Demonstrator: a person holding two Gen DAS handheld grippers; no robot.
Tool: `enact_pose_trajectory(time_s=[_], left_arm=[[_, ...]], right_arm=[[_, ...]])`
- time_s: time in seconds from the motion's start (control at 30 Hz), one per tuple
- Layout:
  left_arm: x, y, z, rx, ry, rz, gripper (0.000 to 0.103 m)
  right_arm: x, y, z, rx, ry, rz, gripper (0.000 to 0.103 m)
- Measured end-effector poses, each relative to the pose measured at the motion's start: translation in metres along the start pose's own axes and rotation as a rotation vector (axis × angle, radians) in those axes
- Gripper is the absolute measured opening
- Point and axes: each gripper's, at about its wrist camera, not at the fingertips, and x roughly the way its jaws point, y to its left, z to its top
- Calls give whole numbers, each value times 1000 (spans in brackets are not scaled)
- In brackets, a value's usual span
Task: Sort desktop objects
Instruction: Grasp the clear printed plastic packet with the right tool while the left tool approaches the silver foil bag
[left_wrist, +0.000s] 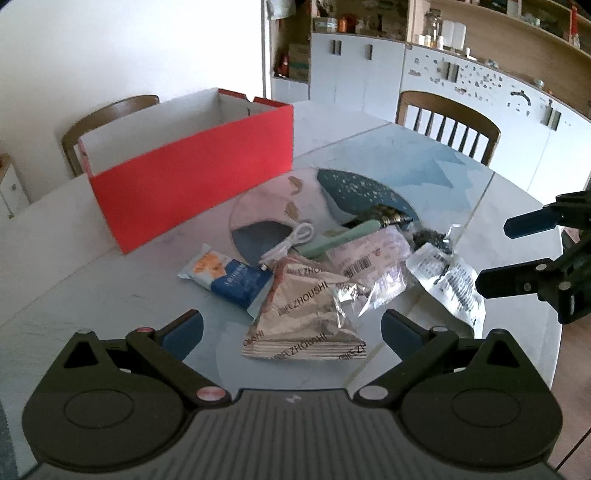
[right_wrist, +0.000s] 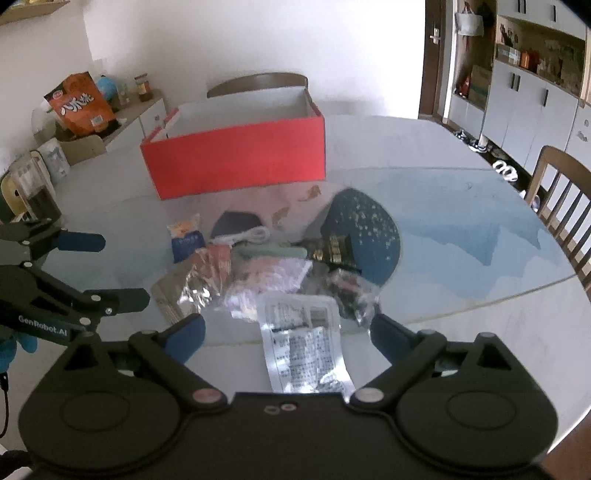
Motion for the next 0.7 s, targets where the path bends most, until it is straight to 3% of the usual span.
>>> enact_pose_trajectory(time_s=[0.7], left_arm=[[56, 13, -5, -17, 53, -84, 103]], right_arm=[[40, -12, -18, -29, 104, 8, 91]])
